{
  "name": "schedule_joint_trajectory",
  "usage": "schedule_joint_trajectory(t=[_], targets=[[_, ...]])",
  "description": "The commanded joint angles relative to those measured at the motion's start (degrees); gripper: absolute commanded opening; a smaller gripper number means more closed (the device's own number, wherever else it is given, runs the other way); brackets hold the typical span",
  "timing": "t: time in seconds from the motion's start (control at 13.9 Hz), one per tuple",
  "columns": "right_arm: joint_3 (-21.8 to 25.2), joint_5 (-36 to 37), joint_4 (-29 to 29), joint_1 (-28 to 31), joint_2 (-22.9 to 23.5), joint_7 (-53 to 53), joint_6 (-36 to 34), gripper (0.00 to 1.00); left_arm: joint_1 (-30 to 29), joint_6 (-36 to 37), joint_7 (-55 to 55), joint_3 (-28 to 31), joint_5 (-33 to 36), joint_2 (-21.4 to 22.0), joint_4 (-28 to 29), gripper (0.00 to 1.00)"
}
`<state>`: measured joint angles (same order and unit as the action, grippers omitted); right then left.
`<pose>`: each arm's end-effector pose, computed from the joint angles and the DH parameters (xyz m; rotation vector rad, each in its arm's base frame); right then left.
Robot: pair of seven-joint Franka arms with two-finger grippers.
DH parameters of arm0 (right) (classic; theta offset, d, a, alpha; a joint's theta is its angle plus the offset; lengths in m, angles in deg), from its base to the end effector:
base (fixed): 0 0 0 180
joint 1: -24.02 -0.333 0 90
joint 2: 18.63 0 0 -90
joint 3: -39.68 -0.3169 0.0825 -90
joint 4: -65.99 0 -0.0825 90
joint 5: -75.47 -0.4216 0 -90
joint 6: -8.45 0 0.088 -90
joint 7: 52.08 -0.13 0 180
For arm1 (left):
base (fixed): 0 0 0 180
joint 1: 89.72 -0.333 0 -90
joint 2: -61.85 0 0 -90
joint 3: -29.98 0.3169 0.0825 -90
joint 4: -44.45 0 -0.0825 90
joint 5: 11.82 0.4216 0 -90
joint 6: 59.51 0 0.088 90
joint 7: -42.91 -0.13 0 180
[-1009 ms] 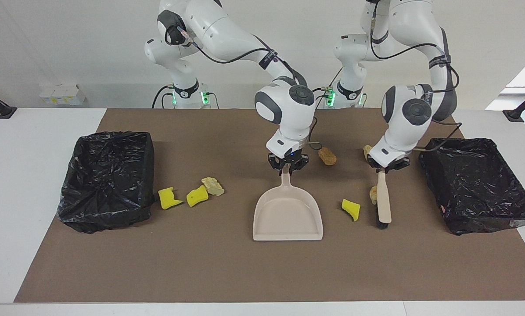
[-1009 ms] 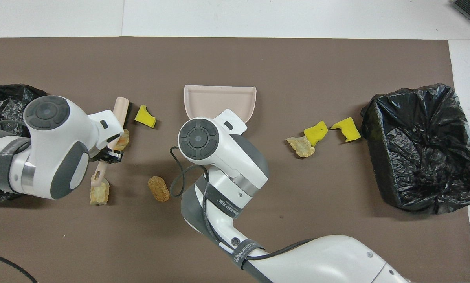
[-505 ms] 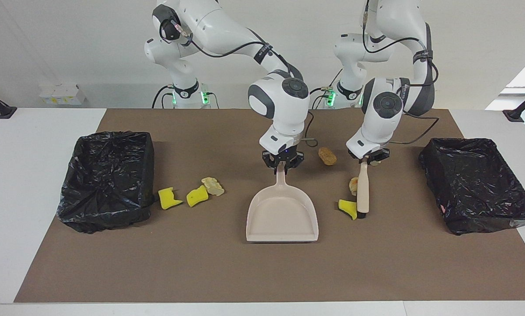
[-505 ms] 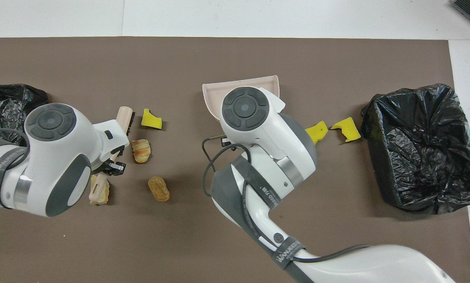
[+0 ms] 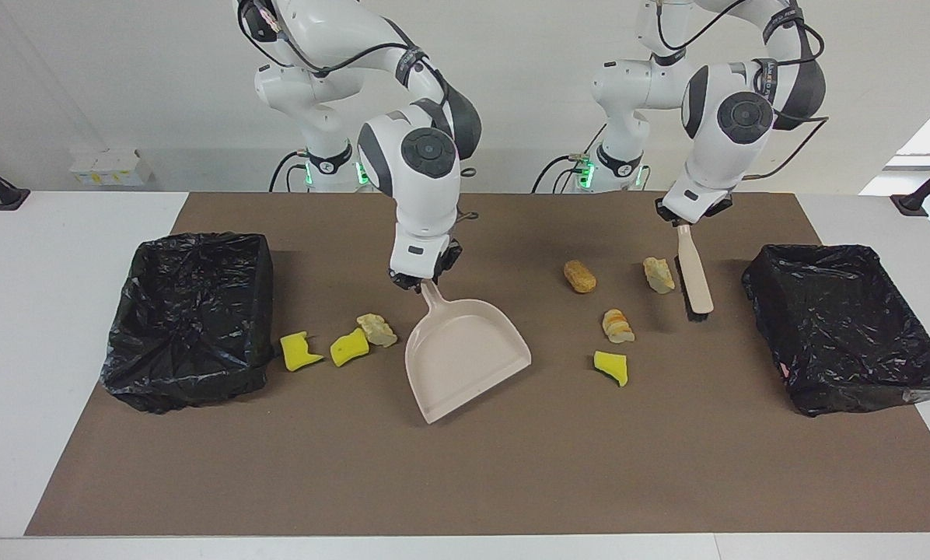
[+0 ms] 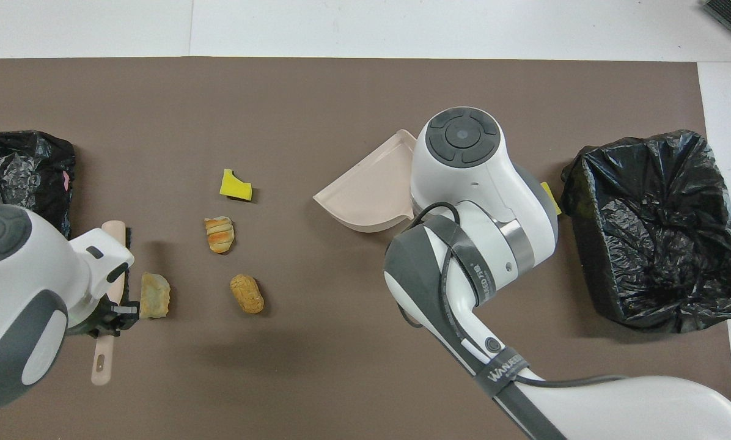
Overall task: Sweep and dump trash in bin
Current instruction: 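Sweep bread pieces with the left brush toward the dustpan held by the right gripper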
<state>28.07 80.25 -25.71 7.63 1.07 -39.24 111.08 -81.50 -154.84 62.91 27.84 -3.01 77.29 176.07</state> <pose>0.6046 0.2982 0.3886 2.8986 1.1083 -0.2220 0.4425 -0.0621 0.3970 -2.8536 -0.1841 0.4485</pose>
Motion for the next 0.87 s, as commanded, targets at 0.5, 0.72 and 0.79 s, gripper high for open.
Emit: schedule_joint_trajectory(t=[0.5, 0.72, 0.79], targets=[[-0.7, 3.9, -2.1, 2.2, -0.1, 33.2, 7.1, 0.0, 5.7, -14.6, 35.9, -0.4, -14.2, 5.6, 18.1, 0.0], [-0.7, 8.2, -2.1, 0.9, 1.6, 35.8, 8.1, 0.0, 5.9, -19.3, 33.7, -0.5, -15.2, 0.9, 14.0, 0.0], [-0.7, 10.4, -2.2, -0.3, 2.7, 36.0, 9.4, 0.0, 5.9, -19.7, 31.0, -0.6, -15.6, -1.3, 11.5, 0.0]])
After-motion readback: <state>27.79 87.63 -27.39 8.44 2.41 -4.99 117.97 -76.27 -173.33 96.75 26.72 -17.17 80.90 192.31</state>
